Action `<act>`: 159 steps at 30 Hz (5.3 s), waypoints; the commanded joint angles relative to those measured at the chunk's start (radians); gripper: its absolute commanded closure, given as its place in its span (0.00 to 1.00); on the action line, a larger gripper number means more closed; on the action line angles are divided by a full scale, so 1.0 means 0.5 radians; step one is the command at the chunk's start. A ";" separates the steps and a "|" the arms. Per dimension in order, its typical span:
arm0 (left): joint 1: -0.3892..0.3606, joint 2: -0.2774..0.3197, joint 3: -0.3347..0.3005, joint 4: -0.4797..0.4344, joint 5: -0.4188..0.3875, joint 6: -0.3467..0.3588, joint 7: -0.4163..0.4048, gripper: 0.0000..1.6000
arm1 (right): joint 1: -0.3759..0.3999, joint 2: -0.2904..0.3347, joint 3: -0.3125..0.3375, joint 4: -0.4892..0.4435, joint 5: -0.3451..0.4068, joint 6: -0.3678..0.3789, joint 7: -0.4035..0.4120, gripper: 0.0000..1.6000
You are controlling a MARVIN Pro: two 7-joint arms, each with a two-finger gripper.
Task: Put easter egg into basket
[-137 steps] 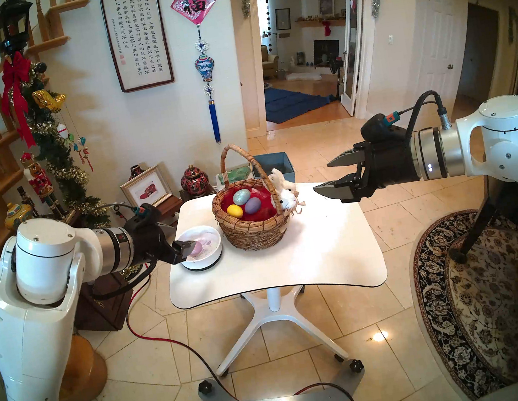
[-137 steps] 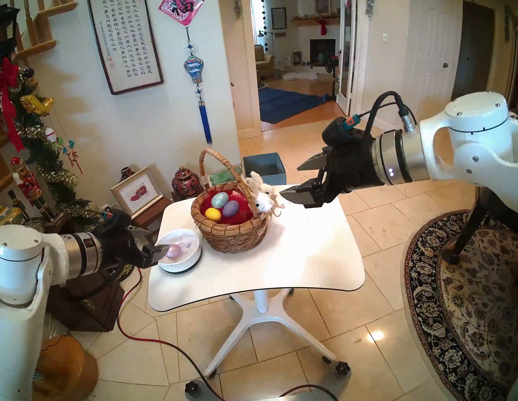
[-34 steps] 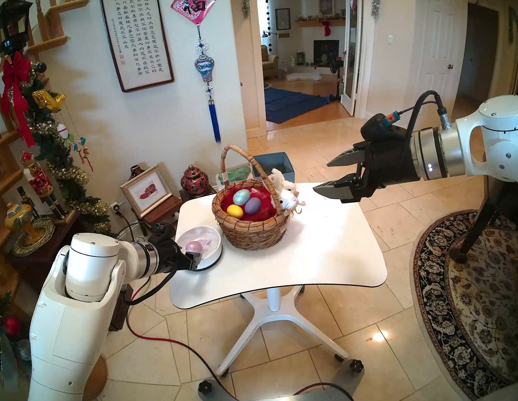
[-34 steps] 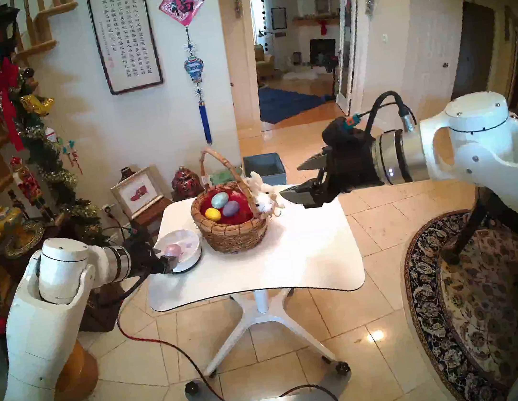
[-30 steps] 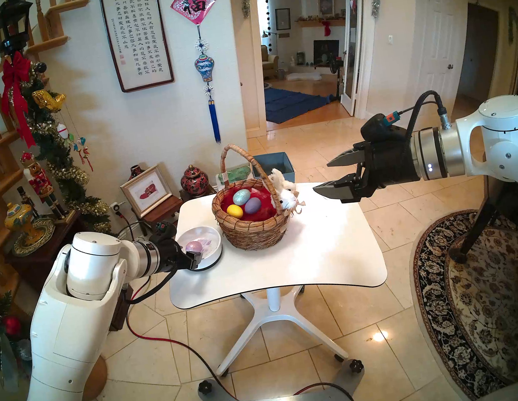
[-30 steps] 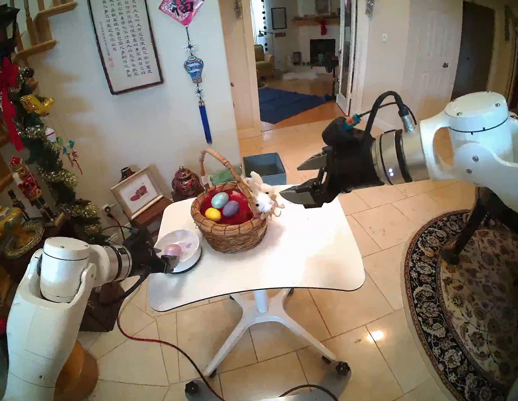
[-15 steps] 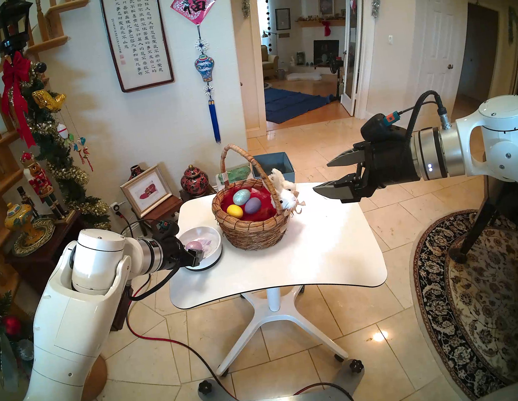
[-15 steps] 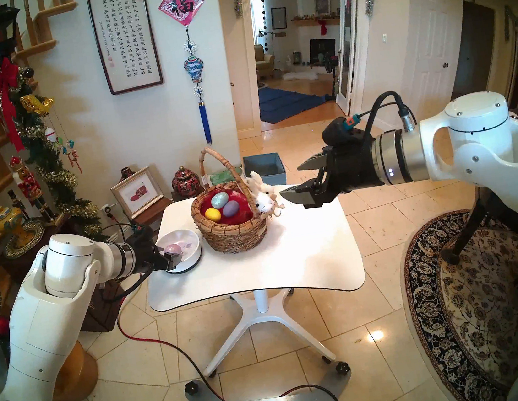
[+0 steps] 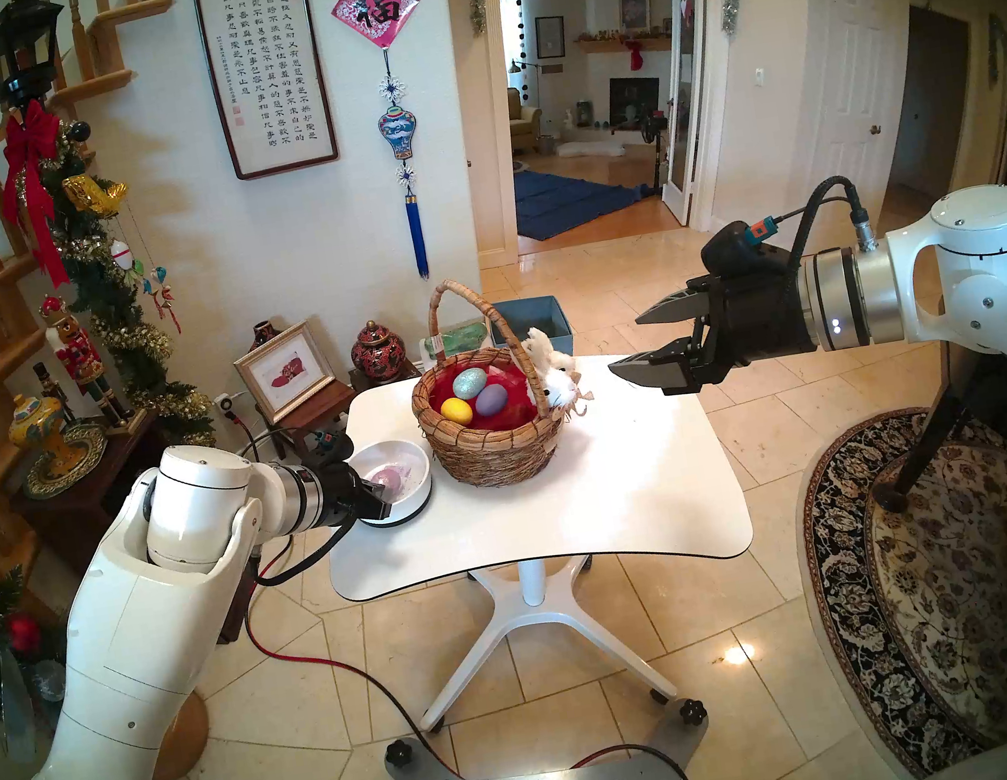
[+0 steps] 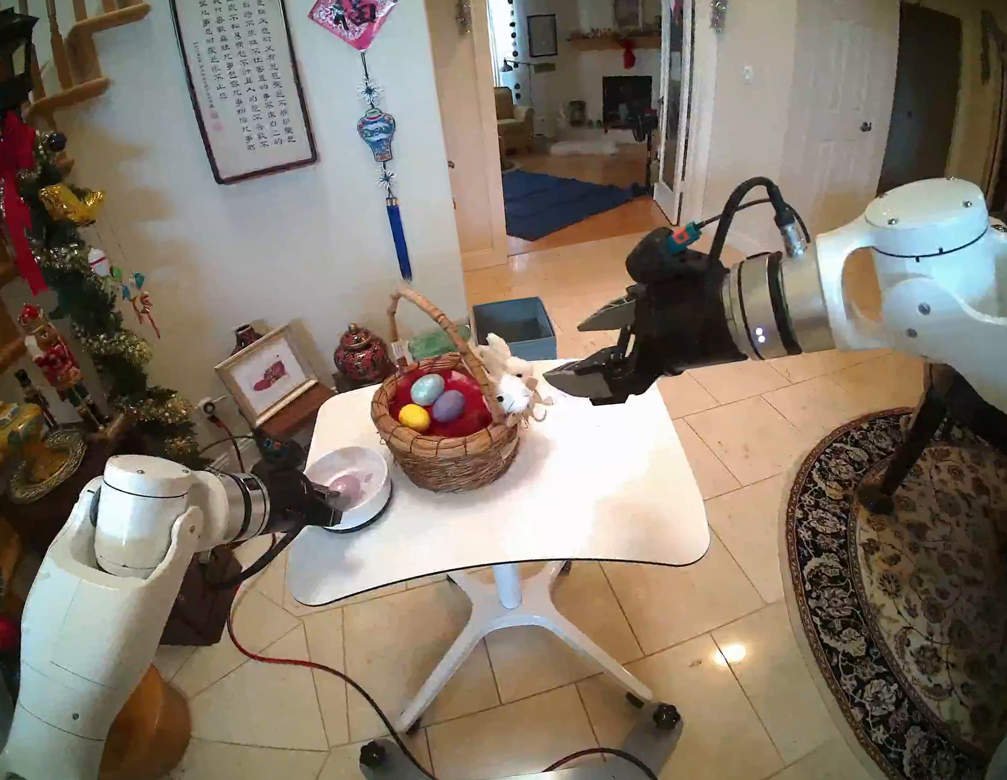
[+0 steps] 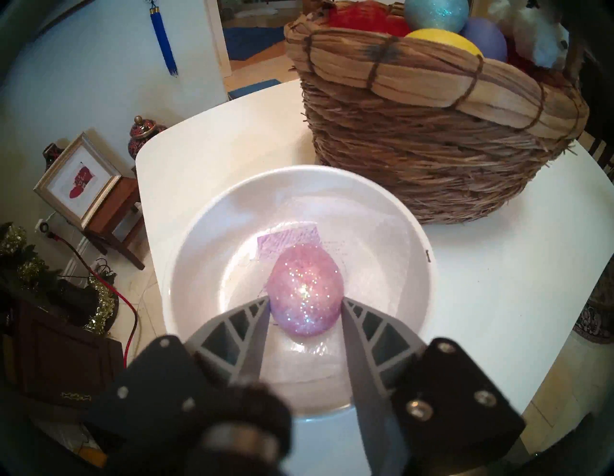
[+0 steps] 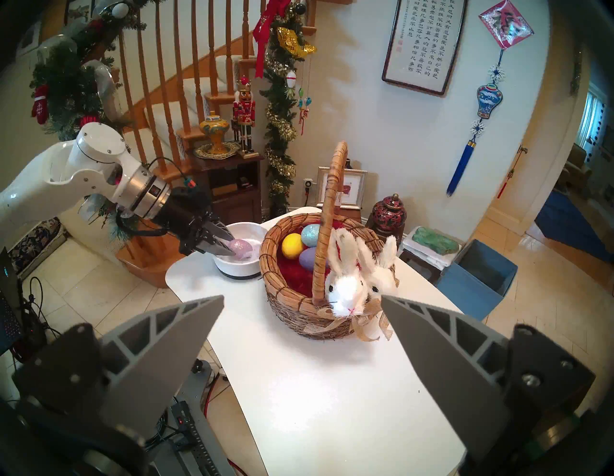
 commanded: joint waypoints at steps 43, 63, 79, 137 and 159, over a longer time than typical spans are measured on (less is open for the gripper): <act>-0.509 -0.080 0.297 -0.318 -0.445 -0.005 0.239 0.64 | 0.010 0.000 0.021 0.005 -0.004 -0.004 0.003 0.00; -0.618 0.055 0.508 -0.177 -0.764 -0.005 0.382 0.53 | 0.007 0.000 0.024 0.005 -0.004 -0.005 0.004 0.00; -0.633 0.080 0.552 -0.166 -0.873 -0.005 0.510 0.15 | 0.005 0.000 0.027 0.005 -0.004 -0.005 0.004 0.00; 0.524 0.449 -0.305 -0.286 -0.689 -1.104 -0.131 0.00 | 0.013 0.000 0.017 0.005 -0.003 -0.004 0.001 0.00; 0.600 0.346 -0.371 -0.146 -0.559 -1.542 -0.427 0.00 | 0.005 0.000 0.026 0.005 -0.004 -0.005 0.004 0.00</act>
